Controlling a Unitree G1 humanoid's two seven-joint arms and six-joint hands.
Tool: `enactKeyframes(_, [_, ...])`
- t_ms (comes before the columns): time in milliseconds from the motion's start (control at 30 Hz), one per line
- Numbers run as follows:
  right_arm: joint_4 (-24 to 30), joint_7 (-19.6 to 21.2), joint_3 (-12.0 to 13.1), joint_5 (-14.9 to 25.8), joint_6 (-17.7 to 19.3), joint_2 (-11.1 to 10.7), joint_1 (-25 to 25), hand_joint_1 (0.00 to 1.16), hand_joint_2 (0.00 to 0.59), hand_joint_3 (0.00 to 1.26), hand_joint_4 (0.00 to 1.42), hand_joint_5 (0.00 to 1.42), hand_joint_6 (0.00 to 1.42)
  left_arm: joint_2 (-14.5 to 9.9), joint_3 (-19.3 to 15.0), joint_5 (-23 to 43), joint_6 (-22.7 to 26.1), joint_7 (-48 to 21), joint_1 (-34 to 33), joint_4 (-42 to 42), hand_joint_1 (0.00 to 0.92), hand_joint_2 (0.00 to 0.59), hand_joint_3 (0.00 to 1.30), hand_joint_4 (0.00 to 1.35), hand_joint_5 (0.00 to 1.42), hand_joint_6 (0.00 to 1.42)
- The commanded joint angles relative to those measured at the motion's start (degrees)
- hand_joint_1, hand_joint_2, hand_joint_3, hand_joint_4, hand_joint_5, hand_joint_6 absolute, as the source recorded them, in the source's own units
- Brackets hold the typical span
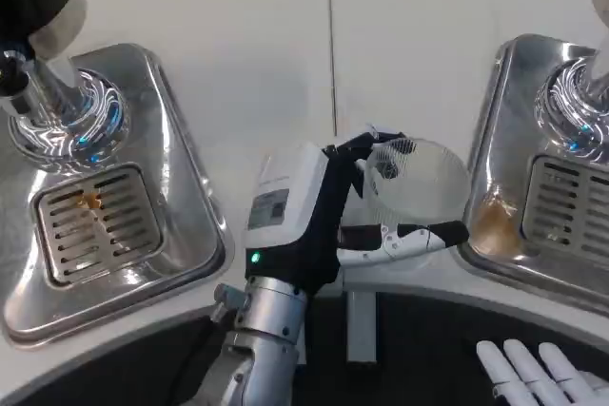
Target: Grasp the cup under the faucet to collect the drink, then remove the cup.
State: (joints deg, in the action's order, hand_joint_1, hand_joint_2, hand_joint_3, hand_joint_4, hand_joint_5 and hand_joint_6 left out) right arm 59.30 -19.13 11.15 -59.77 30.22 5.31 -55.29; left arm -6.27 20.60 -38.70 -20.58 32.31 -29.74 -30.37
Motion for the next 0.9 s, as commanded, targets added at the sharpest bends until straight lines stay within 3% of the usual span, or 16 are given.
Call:
enactKeyframes(33, [0.70, 0.30, 0.69, 0.70, 0.28, 5.93, -1.21, 0.35, 0.366, 0.00, 0.00, 0.00, 0.14, -0.23, -0.83, 1.82, -1.72, -1.30, 0.33, 2.33, 0.604, 0.000, 1.18, 1.13, 1.42, 1.42])
enactKeyframes(500, [0.70, -0.98, -1.47, -0.32, -2.76, 4.11, 1.25, 0.35, 0.367, 0.00, 0.00, 0.00, 0.17, -1.58, -3.10, 2.41, -0.99, -3.05, 1.98, 7.09, 0.650, 0.000, 1.17, 1.11, 1.39, 1.42])
enactKeyframes(900, [0.70, -2.43, -4.38, -3.69, -4.70, 4.63, 6.32, 0.35, 0.367, 0.00, 0.00, 0.00, 0.19, -8.37, -8.57, 5.86, -3.99, -7.41, 6.87, 17.71, 0.656, 0.000, 1.16, 1.11, 1.39, 1.42])
